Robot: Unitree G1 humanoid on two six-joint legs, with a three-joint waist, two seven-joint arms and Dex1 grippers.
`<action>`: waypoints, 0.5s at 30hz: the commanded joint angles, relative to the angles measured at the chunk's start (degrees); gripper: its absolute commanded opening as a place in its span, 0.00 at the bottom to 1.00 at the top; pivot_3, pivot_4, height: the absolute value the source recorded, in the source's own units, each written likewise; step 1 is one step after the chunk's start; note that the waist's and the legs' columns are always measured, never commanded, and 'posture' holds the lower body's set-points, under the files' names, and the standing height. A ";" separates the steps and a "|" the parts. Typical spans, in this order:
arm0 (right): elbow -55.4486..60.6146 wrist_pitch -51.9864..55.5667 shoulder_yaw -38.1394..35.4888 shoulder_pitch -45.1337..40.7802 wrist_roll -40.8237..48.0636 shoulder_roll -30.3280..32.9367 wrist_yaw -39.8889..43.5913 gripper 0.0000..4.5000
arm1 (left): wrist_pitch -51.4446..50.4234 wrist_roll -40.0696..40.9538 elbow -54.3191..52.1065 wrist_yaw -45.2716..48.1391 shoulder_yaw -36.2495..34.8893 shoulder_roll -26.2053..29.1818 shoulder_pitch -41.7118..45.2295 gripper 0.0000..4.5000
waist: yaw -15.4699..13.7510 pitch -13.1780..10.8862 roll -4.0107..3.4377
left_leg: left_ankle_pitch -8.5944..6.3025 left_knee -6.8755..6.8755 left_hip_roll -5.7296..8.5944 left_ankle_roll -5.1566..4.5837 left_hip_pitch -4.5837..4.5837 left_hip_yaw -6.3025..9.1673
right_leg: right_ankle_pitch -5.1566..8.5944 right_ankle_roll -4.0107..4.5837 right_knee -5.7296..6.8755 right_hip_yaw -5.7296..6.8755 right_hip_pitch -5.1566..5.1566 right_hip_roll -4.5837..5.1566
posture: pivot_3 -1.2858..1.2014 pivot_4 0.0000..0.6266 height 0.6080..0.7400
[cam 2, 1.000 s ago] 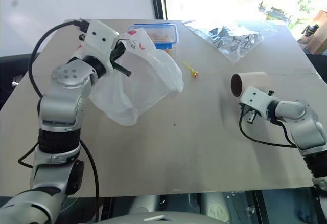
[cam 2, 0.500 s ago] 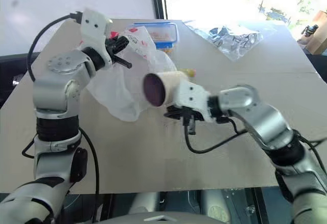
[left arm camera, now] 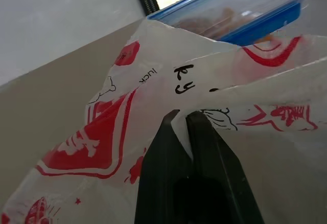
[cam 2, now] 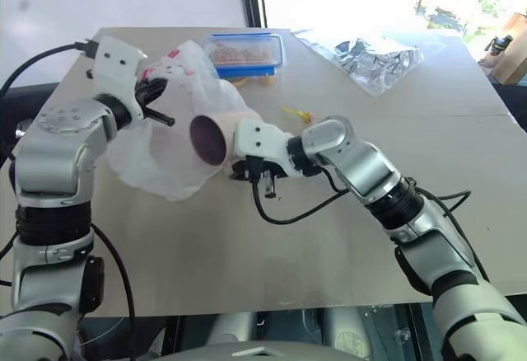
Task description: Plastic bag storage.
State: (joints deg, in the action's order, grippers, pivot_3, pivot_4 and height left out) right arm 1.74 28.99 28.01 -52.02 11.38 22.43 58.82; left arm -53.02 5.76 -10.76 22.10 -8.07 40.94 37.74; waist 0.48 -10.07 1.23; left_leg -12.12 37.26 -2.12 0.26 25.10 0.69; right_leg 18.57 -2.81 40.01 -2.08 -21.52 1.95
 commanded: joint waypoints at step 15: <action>-71.56 -28.27 -19.01 -26.78 -8.87 -14.98 -17.06 0.01 | -10.23 -0.88 -15.75 -6.48 -1.98 -4.21 -0.66 0.00 | 2.03 -0.03 0.04 | 0.10 -0.44 -0.06 0.18 -0.14 -0.35 | -0.01 0.03 -0.04 -0.37 -0.18 -0.12 | 0.52 0.24 1.00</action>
State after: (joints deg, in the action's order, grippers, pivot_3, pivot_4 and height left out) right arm -68.05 2.90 10.78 -77.22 1.87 8.04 40.50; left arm -62.56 5.25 -23.16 16.68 -8.49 36.43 36.86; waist 2.51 -10.10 1.27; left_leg -12.02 36.76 -2.18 0.44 24.96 0.34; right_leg 18.56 -2.79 39.93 -2.45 -21.70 1.84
